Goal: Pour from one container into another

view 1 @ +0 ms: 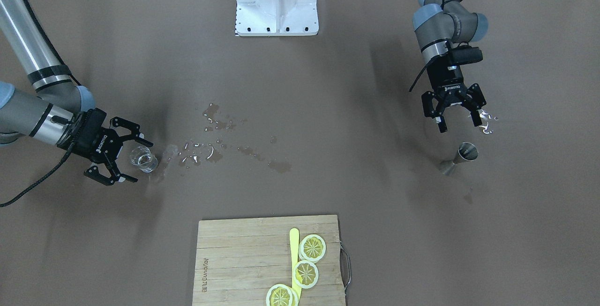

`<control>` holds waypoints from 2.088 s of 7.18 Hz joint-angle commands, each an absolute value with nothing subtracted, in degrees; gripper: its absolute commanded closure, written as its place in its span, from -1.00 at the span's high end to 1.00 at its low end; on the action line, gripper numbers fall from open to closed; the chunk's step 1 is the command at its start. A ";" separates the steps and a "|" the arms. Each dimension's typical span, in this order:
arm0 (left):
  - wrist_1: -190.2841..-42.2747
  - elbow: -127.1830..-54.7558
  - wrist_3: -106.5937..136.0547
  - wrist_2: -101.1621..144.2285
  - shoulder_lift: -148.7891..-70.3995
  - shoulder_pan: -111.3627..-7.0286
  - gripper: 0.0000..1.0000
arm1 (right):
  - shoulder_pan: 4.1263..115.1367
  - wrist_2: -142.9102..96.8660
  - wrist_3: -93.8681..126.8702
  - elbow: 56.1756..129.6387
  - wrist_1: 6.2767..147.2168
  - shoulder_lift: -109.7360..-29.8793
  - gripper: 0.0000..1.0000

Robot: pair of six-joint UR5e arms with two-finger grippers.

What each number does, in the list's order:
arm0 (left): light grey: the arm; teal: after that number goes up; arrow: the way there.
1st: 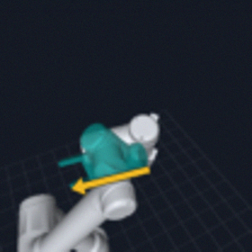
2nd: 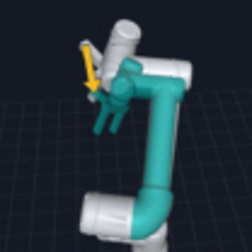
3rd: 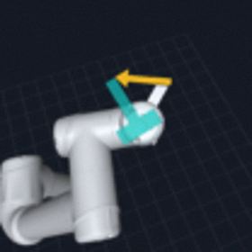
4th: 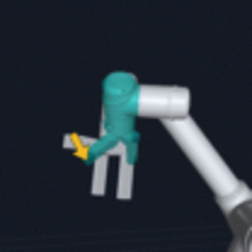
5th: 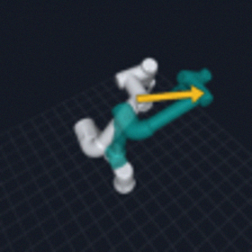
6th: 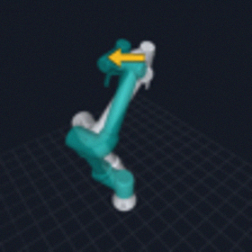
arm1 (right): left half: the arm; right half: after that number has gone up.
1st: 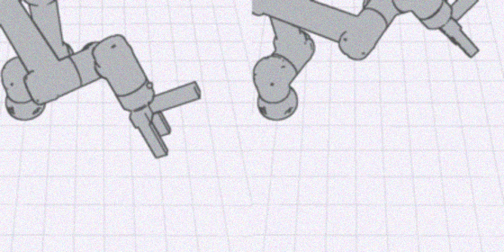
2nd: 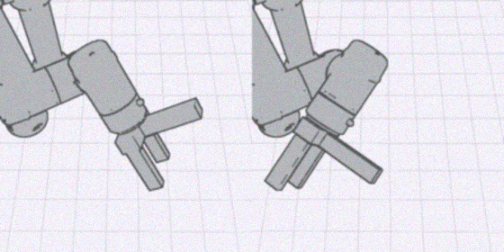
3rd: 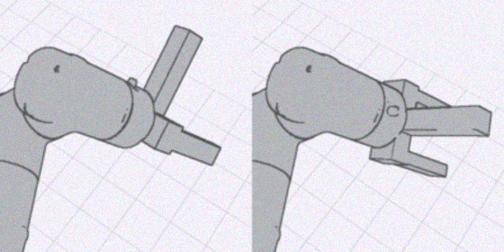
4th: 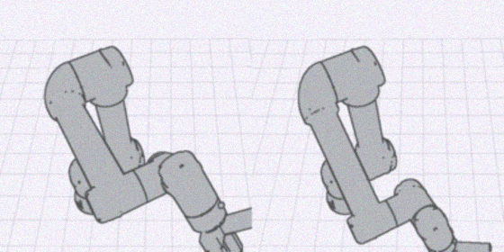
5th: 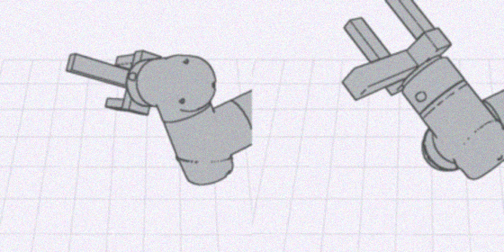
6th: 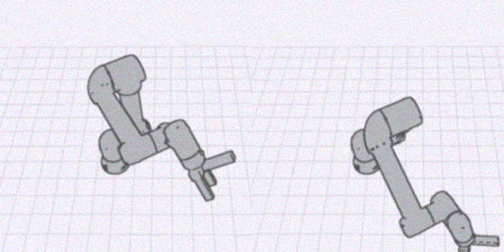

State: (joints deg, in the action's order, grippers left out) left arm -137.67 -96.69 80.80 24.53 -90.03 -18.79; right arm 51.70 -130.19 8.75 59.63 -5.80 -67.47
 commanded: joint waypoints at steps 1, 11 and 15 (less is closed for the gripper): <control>-137.64 -105.68 73.20 24.52 -85.02 -18.37 0.98 | 52.82 -131.13 10.36 61.77 -4.32 -67.59 0.98; -122.01 -96.80 28.30 118.12 -93.87 -73.87 0.98 | 64.94 -133.34 9.58 76.37 51.16 -66.89 0.99; -114.17 -93.60 28.04 134.20 -90.29 -81.12 0.98 | 71.18 -128.17 9.76 76.46 75.89 -65.92 0.99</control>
State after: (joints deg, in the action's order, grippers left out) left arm -114.72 -93.83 28.15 131.73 -92.63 -79.83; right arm 69.30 -130.87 9.72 76.41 68.51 -65.99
